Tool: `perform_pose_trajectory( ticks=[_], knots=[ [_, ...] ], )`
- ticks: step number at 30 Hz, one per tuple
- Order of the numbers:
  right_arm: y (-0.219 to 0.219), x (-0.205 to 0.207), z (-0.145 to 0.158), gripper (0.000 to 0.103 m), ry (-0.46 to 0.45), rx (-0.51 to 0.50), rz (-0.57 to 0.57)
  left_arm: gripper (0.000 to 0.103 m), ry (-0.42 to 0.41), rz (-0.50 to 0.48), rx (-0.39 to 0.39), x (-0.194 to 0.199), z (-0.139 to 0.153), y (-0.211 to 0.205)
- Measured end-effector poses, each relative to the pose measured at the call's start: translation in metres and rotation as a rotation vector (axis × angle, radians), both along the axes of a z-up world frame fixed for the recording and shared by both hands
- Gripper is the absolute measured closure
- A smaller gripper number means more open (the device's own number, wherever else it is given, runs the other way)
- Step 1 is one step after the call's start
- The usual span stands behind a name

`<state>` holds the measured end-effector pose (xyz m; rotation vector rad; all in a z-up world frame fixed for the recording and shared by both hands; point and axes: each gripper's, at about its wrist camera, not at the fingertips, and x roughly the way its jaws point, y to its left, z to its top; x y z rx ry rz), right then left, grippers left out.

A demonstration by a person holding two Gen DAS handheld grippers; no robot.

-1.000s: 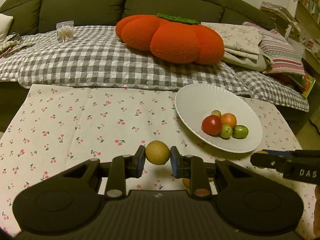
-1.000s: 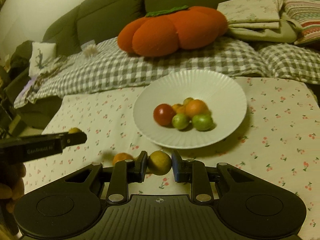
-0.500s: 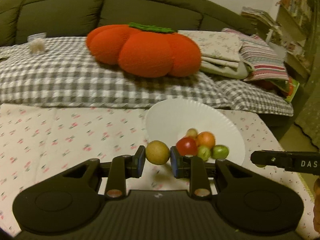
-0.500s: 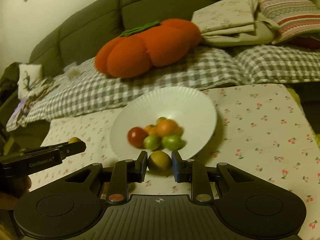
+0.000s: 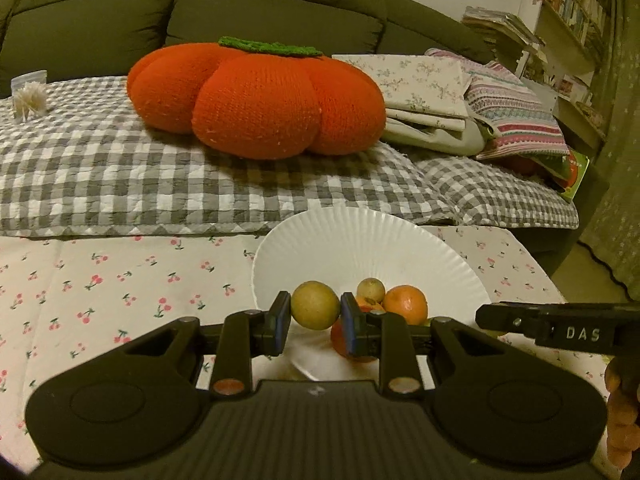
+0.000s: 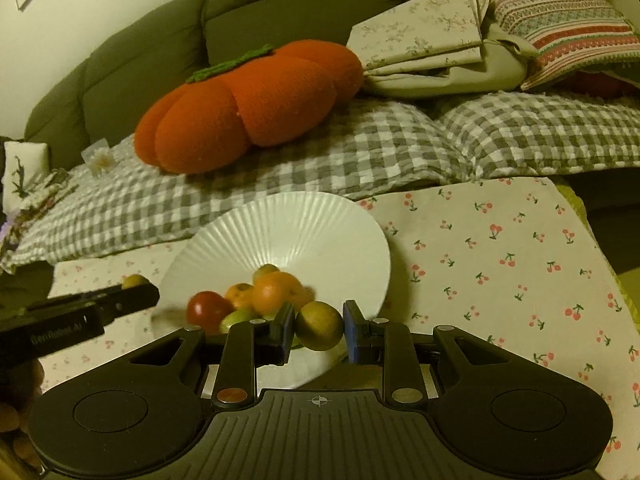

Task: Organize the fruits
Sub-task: 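Carry both held fruits over the white plate and open both grippers, then move both grippers back to the tangerine and olive-green fruit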

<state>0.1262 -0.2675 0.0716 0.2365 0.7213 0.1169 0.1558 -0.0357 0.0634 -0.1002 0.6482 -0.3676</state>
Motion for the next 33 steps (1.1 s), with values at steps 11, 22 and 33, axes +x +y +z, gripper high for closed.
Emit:
perform_pose_trajectory(
  ticks=[11,22,33],
  knots=[
    [0.008,0.012,-0.014,0.079,-0.023,-0.075,0.026,0.078,0.050,-0.018,-0.054,0.017,-0.012,0.002],
    [0.000,0.015,-0.013,0.061,-0.068,-0.026,-0.009,0.044,0.049,-0.010,-0.095,0.014,-0.007,0.010],
    [-0.016,0.009,0.003,0.056,-0.080,0.038,-0.061,0.043,0.060,0.019,-0.107,0.001,0.002,0.021]
  ],
)
